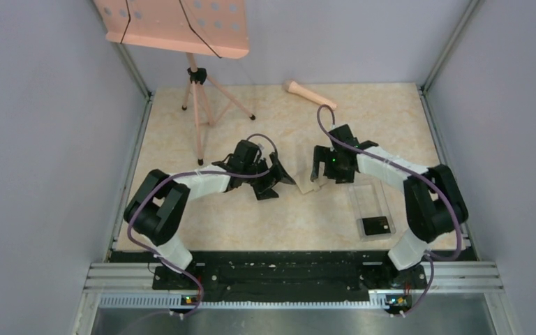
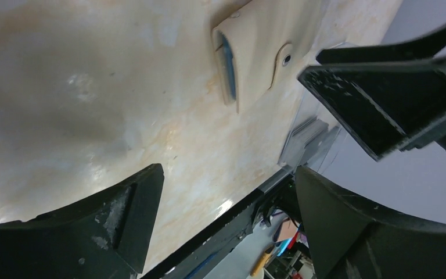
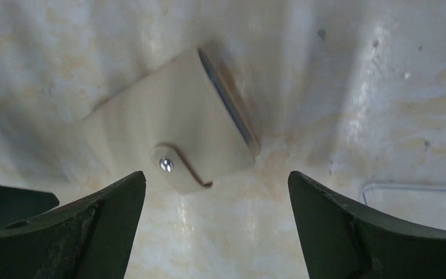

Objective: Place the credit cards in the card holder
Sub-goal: Open the card holder at the center of the board.

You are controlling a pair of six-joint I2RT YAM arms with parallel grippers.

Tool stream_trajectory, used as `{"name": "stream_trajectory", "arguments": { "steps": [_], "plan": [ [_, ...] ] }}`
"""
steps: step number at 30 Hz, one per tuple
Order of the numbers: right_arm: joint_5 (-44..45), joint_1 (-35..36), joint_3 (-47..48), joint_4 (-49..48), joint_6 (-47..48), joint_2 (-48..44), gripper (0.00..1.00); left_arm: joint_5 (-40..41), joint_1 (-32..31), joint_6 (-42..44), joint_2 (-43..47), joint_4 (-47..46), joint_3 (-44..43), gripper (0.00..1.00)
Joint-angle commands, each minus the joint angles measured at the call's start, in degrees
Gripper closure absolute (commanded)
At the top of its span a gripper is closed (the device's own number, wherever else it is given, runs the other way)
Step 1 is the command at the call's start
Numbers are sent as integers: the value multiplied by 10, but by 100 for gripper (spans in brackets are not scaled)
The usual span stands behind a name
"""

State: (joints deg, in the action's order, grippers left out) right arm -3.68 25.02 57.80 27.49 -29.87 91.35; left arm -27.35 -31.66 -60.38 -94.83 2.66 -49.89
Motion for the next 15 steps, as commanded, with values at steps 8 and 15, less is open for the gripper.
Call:
{"name": "stream_trajectory", "arguments": {
  "steps": [8,15],
  "plan": [
    [-94,-12,95,-61,11,146,21,53,-13,-68,-83,-121,-42,24],
    [-225,-11,53,-116,-26,129,45,70,-11,-50,-101,-108,-61,38]
  ]
}}
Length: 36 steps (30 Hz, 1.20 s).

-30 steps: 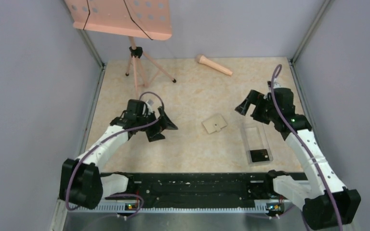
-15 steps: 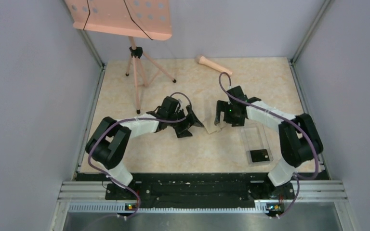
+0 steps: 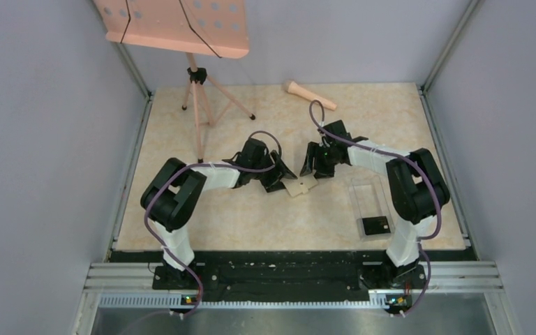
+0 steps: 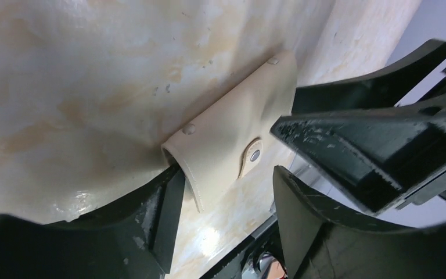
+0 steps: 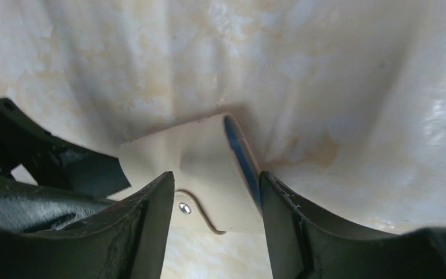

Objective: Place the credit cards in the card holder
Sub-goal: Open the card holder at the center of the board.

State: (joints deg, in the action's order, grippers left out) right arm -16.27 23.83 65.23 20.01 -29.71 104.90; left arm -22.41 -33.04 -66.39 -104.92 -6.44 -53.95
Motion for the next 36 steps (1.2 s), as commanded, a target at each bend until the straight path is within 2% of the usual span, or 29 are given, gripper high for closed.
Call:
{"name": "stream_trajectory", "arguments": {
  "steps": [1,3,6,11,13,15,16,18,20,23,28,31,36],
  "plan": [
    [-115,3,-31,-49,-38,-15,47,26,2,15,8,-12,-15,39],
    [-126,14,-54,-58,-56,-34,47,42,3,27,31,9,-2,44],
    [-133,42,-98,-74,-89,-68,49,65,3,64,72,59,9,56],
    [-142,75,-186,-123,-167,-140,53,125,3,147,131,193,-1,57],
    [-147,84,-217,-142,-197,-171,52,142,3,186,145,241,-12,48],
    [-133,89,-229,-125,-201,-203,49,172,3,217,155,293,-27,27],
    [-110,89,-229,-108,-192,-215,47,186,3,230,162,318,-34,21],
    [-70,89,-220,-66,-171,-230,38,207,3,244,180,358,-36,15],
    [-38,89,-200,-16,-144,-233,32,207,2,244,203,376,-23,13],
    [-6,89,-173,2,-121,-218,28,143,2,218,248,337,27,15],
    [-15,79,-101,18,-75,-126,28,33,2,101,320,181,165,19],
    [-63,60,-77,-7,-68,-72,29,13,2,44,340,103,224,22],
    [-116,57,-69,-37,-61,-20,31,16,2,26,318,70,237,23]
  ]
}}
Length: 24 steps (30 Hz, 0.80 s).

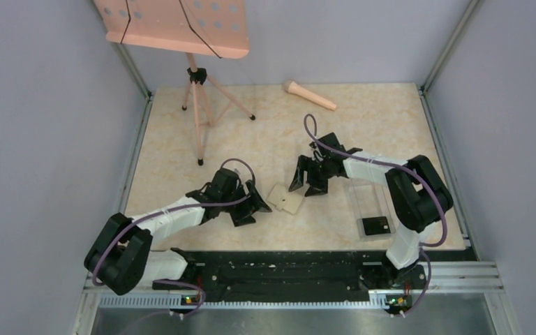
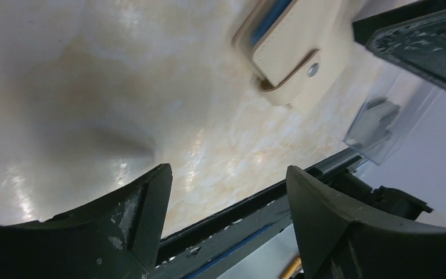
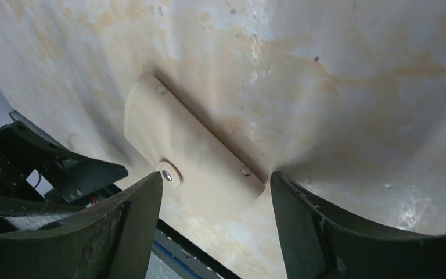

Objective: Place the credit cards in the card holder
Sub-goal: Open the card holder at the center of the board.

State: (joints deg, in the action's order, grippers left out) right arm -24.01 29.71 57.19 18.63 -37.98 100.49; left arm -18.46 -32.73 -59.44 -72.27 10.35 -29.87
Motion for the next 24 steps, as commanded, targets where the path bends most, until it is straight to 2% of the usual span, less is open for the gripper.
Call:
{"name": "stream_trajectory", "arguments": {
  "steps": [1,4,7,9,12,17,20,24],
  "plan": [
    [-51,-3,3,-33,16,22,32,-25,-1,-46,-19,-112,-5,24],
    [-98,0,-34,-79,-18,5,35,-19,-1,-63,-47,-143,-5,26],
    [-138,14,-82,-127,-60,-20,46,-1,-1,-63,-63,-147,-10,28],
    [-157,25,-114,-153,-83,-37,48,3,0,-55,-73,-141,-20,29],
    [-131,29,-146,-150,-88,-71,46,15,0,-34,-81,-108,-41,29],
    [-45,28,-127,-100,-68,-91,35,50,0,6,-74,-16,-72,27],
    [-36,25,-111,-121,-79,-66,33,51,0,13,-71,-11,-75,28],
    [-63,19,-100,-196,-104,-14,33,36,0,2,-82,-52,-68,31]
  ]
}}
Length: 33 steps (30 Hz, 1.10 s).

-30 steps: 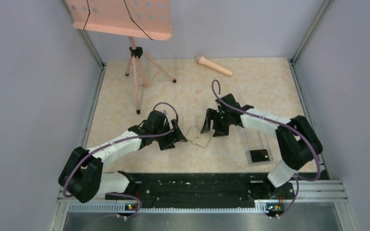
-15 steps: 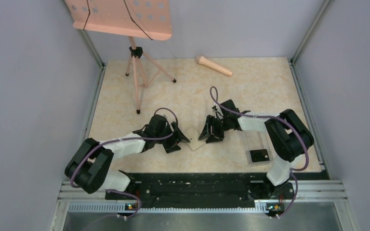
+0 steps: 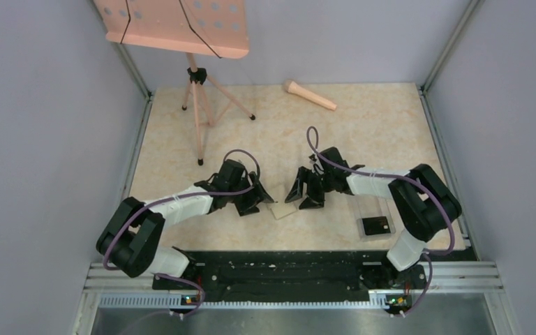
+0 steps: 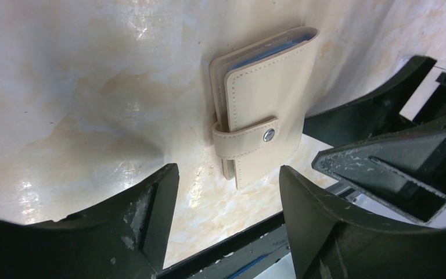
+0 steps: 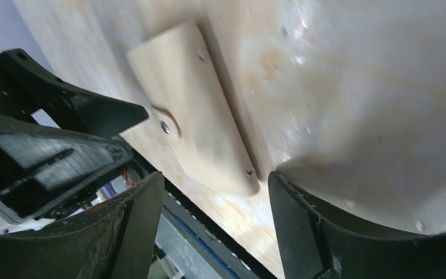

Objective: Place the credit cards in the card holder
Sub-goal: Open the card holder at the center of the board.

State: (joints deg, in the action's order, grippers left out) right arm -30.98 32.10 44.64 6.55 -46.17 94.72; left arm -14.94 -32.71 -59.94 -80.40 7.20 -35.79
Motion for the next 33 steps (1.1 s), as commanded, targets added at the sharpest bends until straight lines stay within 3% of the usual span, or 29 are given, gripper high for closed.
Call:
{"name": "stream_trajectory", "arguments": {
  "steps": [1,8,14,16,22,26,28,33],
  "plan": [
    [-4,-5,25,-96,-29,56,33,-2,0,4,-7,-31,-8,33],
    [-88,-5,-19,-297,-110,116,36,-42,1,-11,-55,-144,19,48],
    [-129,-6,-81,-461,-180,89,40,-68,2,-28,-50,-220,56,63],
    [-132,-6,-88,-482,-189,76,45,-65,2,-29,-30,-225,62,64],
    [-98,8,-64,-366,-124,43,59,-39,2,-5,43,-177,45,61],
    [-88,16,-59,-355,-113,30,90,-34,2,11,65,-144,28,57],
    [-77,16,-53,-331,-99,16,99,-20,2,27,80,-110,19,50],
    [-34,18,-19,-202,-43,-45,100,30,2,72,138,0,-9,28]
  ]
}}
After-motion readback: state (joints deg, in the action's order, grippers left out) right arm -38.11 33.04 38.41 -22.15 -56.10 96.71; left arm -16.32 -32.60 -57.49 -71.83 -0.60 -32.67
